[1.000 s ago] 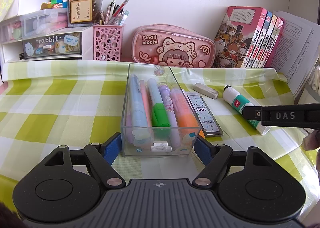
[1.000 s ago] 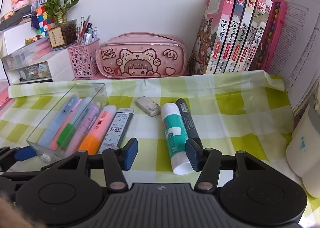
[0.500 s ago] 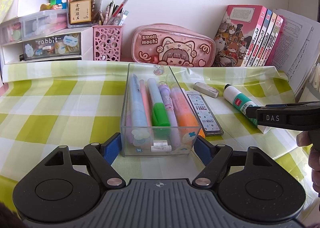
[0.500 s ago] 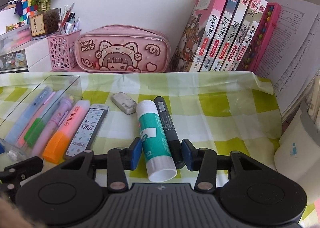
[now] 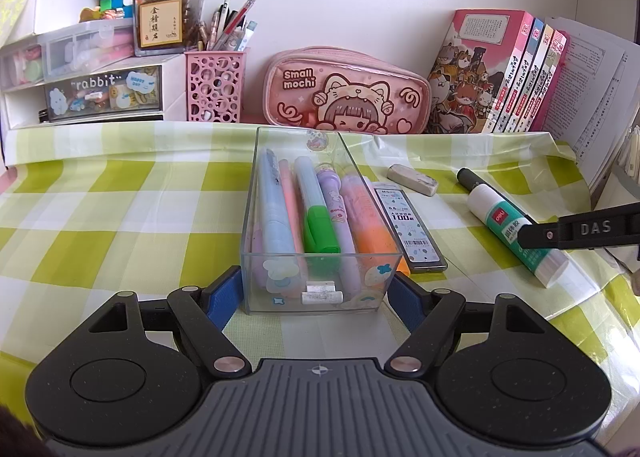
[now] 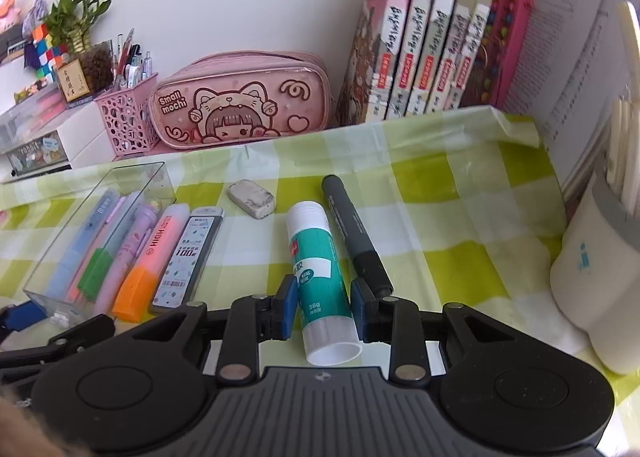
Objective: Organize stationery
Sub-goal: 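Grasp the black marker with the right tool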
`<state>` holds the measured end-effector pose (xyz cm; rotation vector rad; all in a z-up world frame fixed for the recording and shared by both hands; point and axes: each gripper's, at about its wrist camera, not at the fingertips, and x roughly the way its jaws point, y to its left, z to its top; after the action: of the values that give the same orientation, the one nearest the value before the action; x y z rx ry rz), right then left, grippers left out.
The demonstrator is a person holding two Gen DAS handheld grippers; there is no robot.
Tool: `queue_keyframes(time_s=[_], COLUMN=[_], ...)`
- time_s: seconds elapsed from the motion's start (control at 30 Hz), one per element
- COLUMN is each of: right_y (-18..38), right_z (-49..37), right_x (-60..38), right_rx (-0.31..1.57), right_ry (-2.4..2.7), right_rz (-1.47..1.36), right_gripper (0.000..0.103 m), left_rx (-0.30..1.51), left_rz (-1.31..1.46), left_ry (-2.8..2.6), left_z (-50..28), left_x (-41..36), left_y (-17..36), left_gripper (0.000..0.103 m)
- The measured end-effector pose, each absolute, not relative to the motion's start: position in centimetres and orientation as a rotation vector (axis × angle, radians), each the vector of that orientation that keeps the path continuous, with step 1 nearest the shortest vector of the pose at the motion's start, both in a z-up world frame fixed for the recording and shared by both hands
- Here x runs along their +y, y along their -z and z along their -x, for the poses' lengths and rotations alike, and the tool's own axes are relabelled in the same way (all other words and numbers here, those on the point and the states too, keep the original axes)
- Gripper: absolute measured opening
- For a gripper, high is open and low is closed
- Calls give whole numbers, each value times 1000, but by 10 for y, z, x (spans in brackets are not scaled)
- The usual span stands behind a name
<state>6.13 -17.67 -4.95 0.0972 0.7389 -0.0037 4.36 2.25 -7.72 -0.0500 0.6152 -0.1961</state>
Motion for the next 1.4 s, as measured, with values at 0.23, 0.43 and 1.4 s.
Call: queue_keyframes(time_s=[0.23, 0.43, 1.4], right_y=[42, 29, 48], right_z=[-57, -68, -77], right_x=[-183, -194, -187], right_rx=[800, 725, 810], right_ry=[-113, -39, -45], right_rz=[-197, -150, -40], right_gripper=[54, 55, 46], left_rx=[615, 615, 619], left_rz=[51, 48, 25], left_ry=[196, 196, 193], left_z=[-44, -44, -45], left_x=[22, 22, 22], left_y=[77, 77, 78], left_gripper=[76, 76, 76])
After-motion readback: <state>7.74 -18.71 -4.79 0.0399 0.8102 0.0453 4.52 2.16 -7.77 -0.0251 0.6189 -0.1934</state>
